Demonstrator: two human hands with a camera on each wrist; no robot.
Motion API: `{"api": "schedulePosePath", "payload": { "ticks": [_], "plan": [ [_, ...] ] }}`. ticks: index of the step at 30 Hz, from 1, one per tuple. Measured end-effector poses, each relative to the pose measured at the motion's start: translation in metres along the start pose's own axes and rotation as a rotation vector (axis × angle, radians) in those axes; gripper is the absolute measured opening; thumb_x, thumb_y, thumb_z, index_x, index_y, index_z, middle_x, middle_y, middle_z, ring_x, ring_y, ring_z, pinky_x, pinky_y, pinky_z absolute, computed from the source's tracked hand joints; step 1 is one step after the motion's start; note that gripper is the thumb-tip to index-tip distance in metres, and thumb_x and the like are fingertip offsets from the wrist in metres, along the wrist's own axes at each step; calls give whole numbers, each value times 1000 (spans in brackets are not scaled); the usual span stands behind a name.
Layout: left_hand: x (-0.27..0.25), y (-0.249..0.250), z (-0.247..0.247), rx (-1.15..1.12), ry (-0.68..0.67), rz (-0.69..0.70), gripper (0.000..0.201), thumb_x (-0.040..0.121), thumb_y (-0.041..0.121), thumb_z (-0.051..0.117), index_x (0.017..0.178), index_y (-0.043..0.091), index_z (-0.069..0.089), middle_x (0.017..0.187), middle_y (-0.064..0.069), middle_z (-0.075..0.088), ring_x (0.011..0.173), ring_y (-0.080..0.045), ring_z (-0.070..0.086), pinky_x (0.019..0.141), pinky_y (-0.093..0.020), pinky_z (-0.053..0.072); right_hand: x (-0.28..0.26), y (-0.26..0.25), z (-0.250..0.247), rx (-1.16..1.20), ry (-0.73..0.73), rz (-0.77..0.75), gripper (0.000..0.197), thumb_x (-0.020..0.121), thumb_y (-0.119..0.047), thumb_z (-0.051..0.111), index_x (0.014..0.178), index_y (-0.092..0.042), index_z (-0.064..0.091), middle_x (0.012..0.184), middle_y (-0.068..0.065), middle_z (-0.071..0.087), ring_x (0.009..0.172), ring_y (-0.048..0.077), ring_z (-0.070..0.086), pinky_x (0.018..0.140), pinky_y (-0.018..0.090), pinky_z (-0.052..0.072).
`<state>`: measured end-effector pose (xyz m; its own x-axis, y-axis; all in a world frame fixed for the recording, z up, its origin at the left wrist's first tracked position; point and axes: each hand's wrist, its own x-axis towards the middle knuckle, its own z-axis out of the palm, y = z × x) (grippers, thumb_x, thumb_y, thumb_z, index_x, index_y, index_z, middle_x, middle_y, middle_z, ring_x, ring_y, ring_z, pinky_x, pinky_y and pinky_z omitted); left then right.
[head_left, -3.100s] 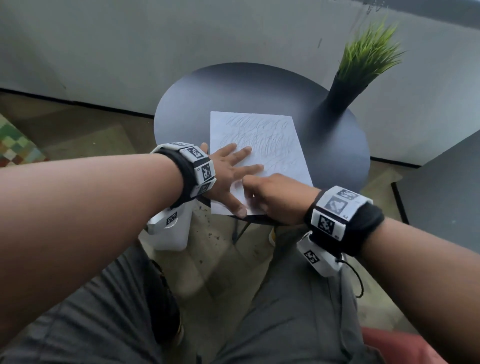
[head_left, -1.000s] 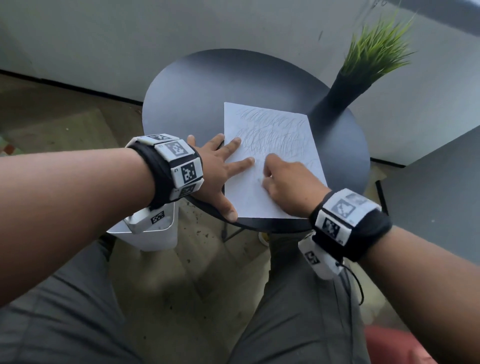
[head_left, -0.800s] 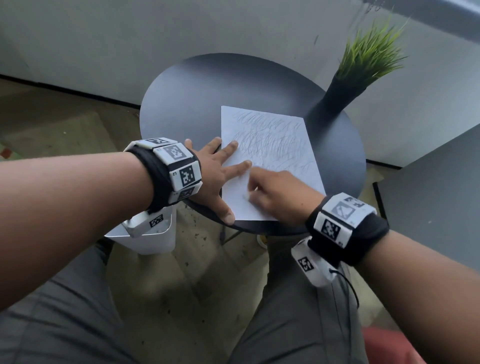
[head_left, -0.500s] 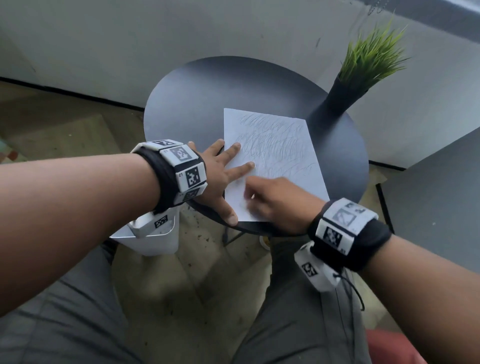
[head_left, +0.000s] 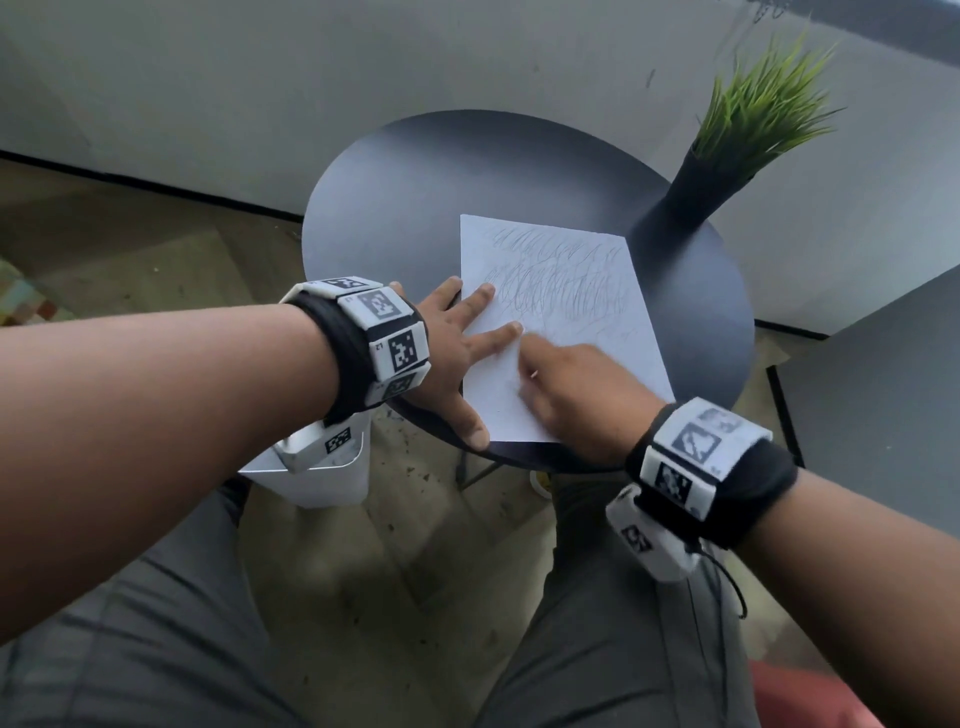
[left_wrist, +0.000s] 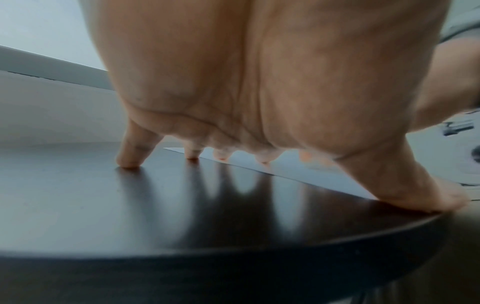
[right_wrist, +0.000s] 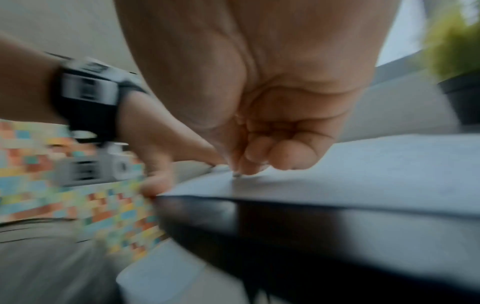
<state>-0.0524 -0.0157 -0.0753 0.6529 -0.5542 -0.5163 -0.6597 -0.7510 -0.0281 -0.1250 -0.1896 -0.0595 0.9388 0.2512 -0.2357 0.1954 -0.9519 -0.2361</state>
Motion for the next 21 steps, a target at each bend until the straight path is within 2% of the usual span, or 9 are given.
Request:
{"api": "schedulePosePath", "payload": {
  "ticks": [2,3,7,8,12,13,15,17,21],
  "plan": [
    [-1,1,0,4,1,-3,129,55,100,48,148,47,-25,160,0,-34,150,-32,-21,111,-72,13,-12,-11,5,13,-119,-200,11,96,-23,49,102,-14,50,87,7,62,73,24,47,67,37,40],
    [-1,1,0,5,1,-4,129,55,100,48,148,47,-25,160,0,-34,150,-33,-21,111,-72,13,-11,-7,0,13,-142,-193,10,95,-23,51,101,-15,52,86,3,60,75,23,49,67,35,38],
    [-2,2,-2,1,-3,-11,129,55,99,48,149,47,-23,161,-1,-32,150,-33,-19,111,-71,14,11,26,-12,8,18,195,13,96,-29,47,102,-18,47,98,10,61,86,31,52,73,36,43],
    [-2,2,-2,-2,-2,-10,129,55,99,49,149,47,-23,161,-1,-31,150,-33,-19,111,-71,14,8,20,-8,-14,24,161,13,97,-28,45,104,-17,44,98,12,60,83,30,50,73,37,43],
    [-4,3,-4,-4,-13,-10,130,56,97,52,150,47,-23,161,-1,-32,150,-34,-20,111,-73,13,-15,-6,3,-25,-139,-219,9,94,-22,49,99,-15,45,84,6,56,72,25,44,65,39,41],
    [-5,5,-6,-4,-19,-11,129,57,96,53,150,46,-22,161,-2,-32,150,-34,-20,112,-72,12,-12,1,-3,-29,-139,-188,10,94,-23,50,99,-15,47,86,7,58,74,26,47,67,39,43],
    [-7,7,-9,-3,-25,-13,128,61,93,55,151,44,-21,161,-3,-31,150,-36,-19,113,-67,10,1,20,-14,-30,-54,30,14,95,-29,49,100,-17,47,91,10,61,81,31,53,72,39,46],
    [-9,8,-10,-2,-25,-12,127,62,92,55,152,43,-21,162,-4,-29,150,-36,-19,115,-63,10,2,21,-12,-42,-4,149,15,97,-29,45,101,-16,41,94,13,59,81,33,50,73,41,47],
    [-10,9,-9,9,-15,-12,126,64,90,56,153,42,-20,162,-5,-29,150,-37,-18,116,-61,9,-17,-23,5,-16,-137,-201,10,96,-22,48,96,-17,39,82,6,55,70,27,43,63,39,40]
  ]
}}
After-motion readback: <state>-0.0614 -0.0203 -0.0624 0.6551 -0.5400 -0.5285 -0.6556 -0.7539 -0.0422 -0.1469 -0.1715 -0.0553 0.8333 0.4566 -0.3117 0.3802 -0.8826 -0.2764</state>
